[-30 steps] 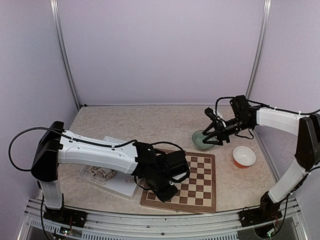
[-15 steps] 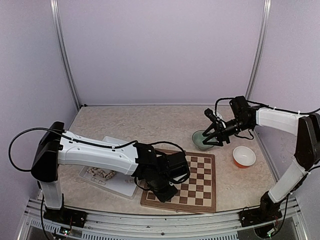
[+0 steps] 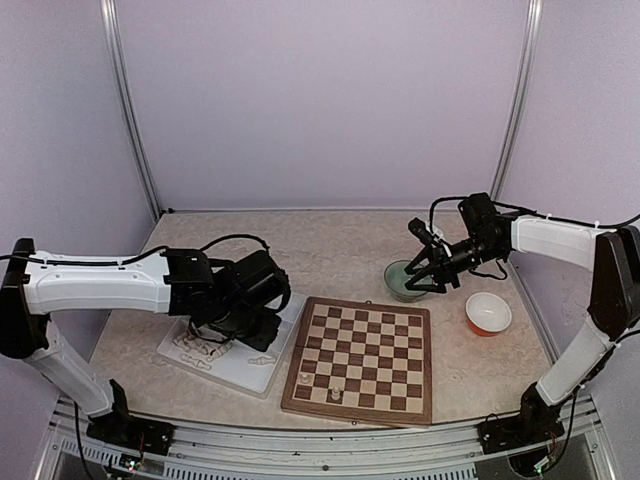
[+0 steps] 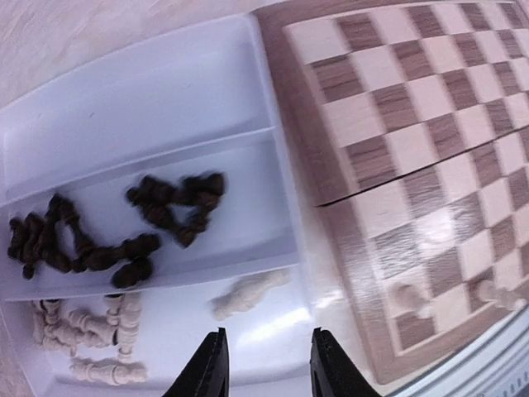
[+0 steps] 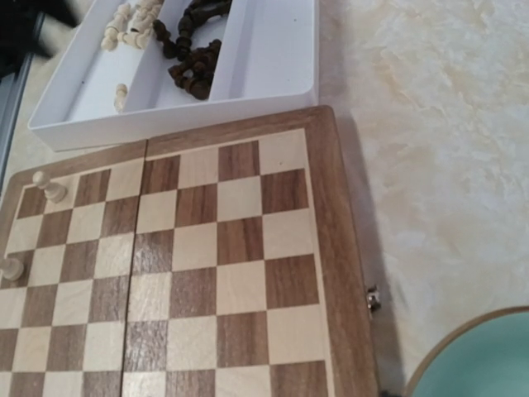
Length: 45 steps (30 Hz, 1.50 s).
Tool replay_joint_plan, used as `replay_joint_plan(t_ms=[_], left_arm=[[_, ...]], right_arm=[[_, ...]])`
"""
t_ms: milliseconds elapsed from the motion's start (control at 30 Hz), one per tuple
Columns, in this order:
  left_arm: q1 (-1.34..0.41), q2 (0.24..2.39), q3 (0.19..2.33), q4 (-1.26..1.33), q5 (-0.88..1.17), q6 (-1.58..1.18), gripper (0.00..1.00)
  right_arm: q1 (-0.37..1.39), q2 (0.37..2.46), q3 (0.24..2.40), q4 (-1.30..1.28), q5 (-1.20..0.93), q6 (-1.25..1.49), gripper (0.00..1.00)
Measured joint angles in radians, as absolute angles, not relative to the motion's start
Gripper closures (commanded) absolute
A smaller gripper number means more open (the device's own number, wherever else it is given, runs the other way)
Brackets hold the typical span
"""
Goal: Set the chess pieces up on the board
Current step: Pick up the chess pile from the storage box.
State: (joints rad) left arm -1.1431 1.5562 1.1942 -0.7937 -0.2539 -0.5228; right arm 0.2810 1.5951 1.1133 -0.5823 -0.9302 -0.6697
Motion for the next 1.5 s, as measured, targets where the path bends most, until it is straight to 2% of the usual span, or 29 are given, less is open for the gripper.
replay_joint_plan(t_ms=[167, 300, 633, 833, 1133, 1500], left_arm=[[-1.053, 1.473, 0.978, -0.749, -0.250, -0.543, 0.67], [-1.047, 1.470, 0.913, -0.693, -0.208, -0.511, 0.64], [-1.015, 1.540, 0.897, -0.585, -0.187, -0.399, 0.64], [-0.992, 1.568, 0.891, -0.568, -0.157, -0.344, 0.60], [-0.986, 1.637, 0.891, -0.564, -0.089, -0.307, 0.60], [-0.983, 1.665, 0.912, -0.570, -0.070, -0.318, 0.69]], right_arm=[[0.282, 1.596, 1.113, -0.583, -0.930, -0.676, 0.44], [0.286, 1.596, 1.113, -0.586, -0.930, -0.680, 0.45], [0.286, 1.596, 1.113, -0.586, -0.930, -0.682, 0.45], [0.286, 1.597, 1.113, -0.586, -0.930, -0.683, 0.45], [0.286, 1.611, 1.113, -0.590, -0.930, -0.683, 0.45], [0.286, 1.618, 1.113, -0.596, -0.930, -0.686, 0.46]])
